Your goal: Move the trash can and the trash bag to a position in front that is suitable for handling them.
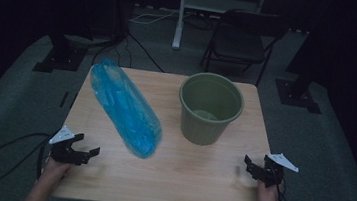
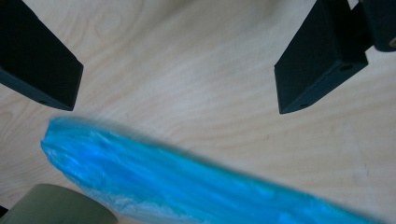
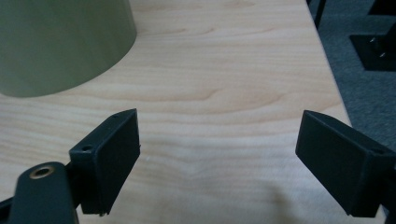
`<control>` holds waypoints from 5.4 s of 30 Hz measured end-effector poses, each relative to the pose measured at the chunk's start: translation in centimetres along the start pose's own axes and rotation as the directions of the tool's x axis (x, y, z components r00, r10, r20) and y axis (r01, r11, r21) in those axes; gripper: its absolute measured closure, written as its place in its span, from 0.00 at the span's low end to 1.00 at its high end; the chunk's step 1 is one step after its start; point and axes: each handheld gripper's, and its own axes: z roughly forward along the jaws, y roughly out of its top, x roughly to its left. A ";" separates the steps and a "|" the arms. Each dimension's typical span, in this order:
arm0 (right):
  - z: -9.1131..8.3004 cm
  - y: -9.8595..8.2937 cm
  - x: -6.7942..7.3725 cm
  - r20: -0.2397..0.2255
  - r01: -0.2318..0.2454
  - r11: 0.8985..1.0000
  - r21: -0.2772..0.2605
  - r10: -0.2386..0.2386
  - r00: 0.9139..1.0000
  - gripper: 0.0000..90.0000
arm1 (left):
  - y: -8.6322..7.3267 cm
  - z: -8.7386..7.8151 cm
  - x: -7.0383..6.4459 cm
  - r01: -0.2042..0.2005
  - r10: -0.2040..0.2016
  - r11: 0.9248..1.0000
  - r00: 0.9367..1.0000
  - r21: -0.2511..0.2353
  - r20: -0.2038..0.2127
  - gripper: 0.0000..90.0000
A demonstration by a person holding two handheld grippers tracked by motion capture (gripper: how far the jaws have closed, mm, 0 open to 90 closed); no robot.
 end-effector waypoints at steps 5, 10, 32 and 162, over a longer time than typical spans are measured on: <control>0.3 0.9 -0.2 0.014 -0.027 1.000 -0.015 0.027 1.000 0.15 | 1.5 1.4 -0.2 -0.016 0.016 1.000 1.000 0.008 0.016 0.02; 1.1 2.5 -0.1 0.032 -0.024 0.999 -0.030 0.025 0.999 0.15 | 2.6 3.4 -0.9 -0.032 0.032 0.999 0.998 0.004 0.044 0.02; 6.1 6.9 0.9 -0.052 -0.002 1.000 -0.027 0.000 0.999 0.15 | 11.3 14.3 -6.1 -0.160 0.159 0.987 0.979 -0.002 0.125 0.02; 0.7 6.2 4.7 -0.331 -0.025 1.000 0.008 0.026 0.943 0.17 | 9.9 13.4 -16.7 -0.249 0.235 0.965 0.960 0.080 0.149 0.02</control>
